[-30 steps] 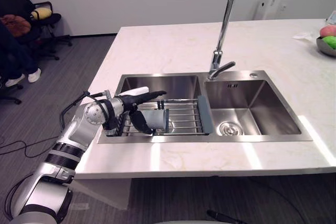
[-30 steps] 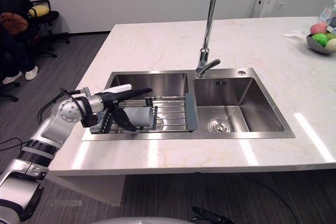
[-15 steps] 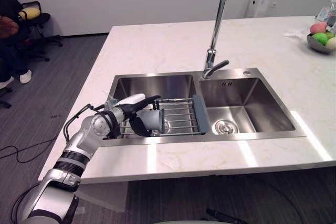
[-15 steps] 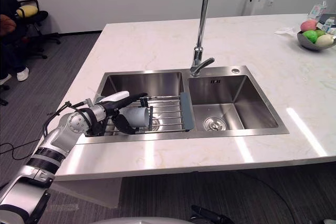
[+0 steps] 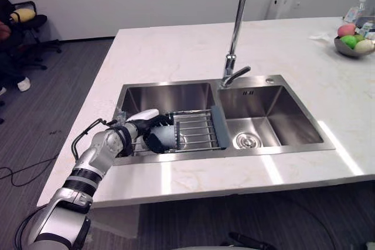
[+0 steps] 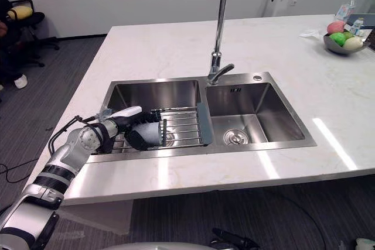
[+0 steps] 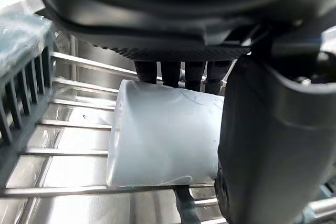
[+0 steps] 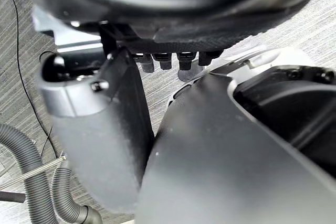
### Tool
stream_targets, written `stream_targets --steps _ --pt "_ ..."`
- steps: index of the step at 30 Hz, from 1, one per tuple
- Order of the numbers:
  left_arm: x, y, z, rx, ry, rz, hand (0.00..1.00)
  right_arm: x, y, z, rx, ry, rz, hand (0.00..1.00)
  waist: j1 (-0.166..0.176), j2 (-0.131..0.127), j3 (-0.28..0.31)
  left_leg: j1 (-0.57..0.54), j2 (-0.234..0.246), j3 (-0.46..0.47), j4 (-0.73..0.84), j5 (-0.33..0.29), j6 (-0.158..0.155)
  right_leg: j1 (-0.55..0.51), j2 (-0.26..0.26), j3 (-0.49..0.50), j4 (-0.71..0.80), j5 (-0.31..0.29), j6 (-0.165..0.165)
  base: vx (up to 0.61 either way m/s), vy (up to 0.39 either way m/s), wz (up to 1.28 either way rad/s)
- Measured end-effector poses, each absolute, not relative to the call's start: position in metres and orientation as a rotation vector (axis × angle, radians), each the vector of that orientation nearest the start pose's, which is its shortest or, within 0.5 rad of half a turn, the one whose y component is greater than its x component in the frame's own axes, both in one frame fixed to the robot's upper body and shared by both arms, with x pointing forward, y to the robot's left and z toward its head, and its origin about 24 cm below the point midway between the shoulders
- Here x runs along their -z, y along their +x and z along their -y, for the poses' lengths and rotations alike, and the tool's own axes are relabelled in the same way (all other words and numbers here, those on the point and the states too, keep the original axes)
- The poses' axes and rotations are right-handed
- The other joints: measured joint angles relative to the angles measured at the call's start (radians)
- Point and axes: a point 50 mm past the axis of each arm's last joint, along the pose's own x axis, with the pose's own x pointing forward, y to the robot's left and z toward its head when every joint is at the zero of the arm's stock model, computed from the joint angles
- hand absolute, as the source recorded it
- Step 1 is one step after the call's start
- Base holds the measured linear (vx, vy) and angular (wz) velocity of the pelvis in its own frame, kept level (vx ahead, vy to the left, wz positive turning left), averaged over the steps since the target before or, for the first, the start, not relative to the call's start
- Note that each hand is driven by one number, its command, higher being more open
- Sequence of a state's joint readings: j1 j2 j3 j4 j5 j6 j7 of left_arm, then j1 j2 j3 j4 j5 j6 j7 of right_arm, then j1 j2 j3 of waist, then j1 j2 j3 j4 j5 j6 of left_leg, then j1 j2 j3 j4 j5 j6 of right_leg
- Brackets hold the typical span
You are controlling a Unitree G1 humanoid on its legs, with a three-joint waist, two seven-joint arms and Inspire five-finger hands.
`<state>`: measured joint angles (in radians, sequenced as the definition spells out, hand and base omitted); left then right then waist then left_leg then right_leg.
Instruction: Walk over to the sink, pick up the cup, carry it to the dishwasher, place the cup inside the dishwasher, then close the dishwasher door
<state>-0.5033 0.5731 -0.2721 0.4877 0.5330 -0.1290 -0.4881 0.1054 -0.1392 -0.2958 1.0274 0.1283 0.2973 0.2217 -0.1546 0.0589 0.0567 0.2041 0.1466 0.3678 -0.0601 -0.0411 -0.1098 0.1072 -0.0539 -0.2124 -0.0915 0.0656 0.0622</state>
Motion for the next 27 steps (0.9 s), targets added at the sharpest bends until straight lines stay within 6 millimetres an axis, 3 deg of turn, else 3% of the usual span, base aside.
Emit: stream_targets --steps 8,11,13,14,17,20,22,27 --pt "-0.065 0.329 -0.207 0.534 1.133 -0.134 0.00 0.163 0.066 0.224 0.215 0.319 -1.332 1.00 -0.002 0.003 0.003 -0.004 0.000 -0.003 0.008 -0.002 0.000 0.000 -0.002 -0.001 0.000 0.002 0.002 -0.02 -0.007 0.00" --pt "-0.064 0.316 -0.216 0.430 0.943 -0.066 0.00 0.163 0.067 0.223 0.218 0.315 -1.315 1.00 0.003 0.003 0.004 -0.021 -0.002 -0.011 0.009 -0.001 0.001 -0.009 -0.008 -0.007 0.000 0.003 0.004 0.01 0.000 0.06" --pt "-0.074 0.308 -0.218 0.332 0.741 0.030 0.00 0.163 0.065 0.224 0.228 0.316 -1.306 1.00 0.020 0.002 0.005 -0.031 -0.004 -0.023 0.009 0.000 0.003 -0.013 -0.009 -0.017 0.006 0.003 0.005 0.02 -0.005 0.13" --pt "-0.086 0.301 -0.219 0.230 0.496 0.136 0.00 0.164 0.063 0.225 0.241 0.307 -1.303 1.00 0.042 0.001 0.005 -0.034 -0.007 -0.036 0.008 0.000 0.004 -0.013 -0.010 -0.028 0.006 0.004 0.005 0.02 -0.009 0.13" --pt "-0.103 0.282 -0.229 -0.015 0.069 0.333 0.00 0.164 0.059 0.225 0.260 0.302 -1.308 1.00 0.074 0.000 0.005 -0.035 -0.013 -0.067 0.009 0.000 0.007 0.000 -0.016 -0.052 0.006 0.004 0.006 0.00 0.000 0.22" --pt "-0.108 0.260 -0.243 -0.157 -0.062 0.432 0.00 0.164 0.058 0.226 0.263 0.297 -1.314 1.00 0.107 -0.002 0.004 -0.039 -0.017 -0.076 0.009 0.001 0.014 0.001 -0.020 -0.061 0.006 0.004 0.006 -0.06 0.001 0.11" --pt "-0.107 0.236 -0.251 -0.254 -0.085 0.475 0.00 0.165 0.055 0.227 0.258 0.289 -1.330 1.00 0.138 -0.006 0.002 -0.061 -0.020 -0.097 0.031 -0.002 0.021 0.001 -0.027 -0.069 0.005 0.004 0.006 -0.08 -0.002 0.23" --pt "-0.104 0.197 -0.245 -0.360 -0.134 0.505 0.00 0.165 0.051 0.227 0.210 0.249 -1.364 1.00 0.197 -0.012 0.004 -0.206 -0.024 -0.227 0.172 -0.029 0.037 -0.001 -0.041 -0.183 0.006 0.004 0.007 -0.11 -0.021 0.67"
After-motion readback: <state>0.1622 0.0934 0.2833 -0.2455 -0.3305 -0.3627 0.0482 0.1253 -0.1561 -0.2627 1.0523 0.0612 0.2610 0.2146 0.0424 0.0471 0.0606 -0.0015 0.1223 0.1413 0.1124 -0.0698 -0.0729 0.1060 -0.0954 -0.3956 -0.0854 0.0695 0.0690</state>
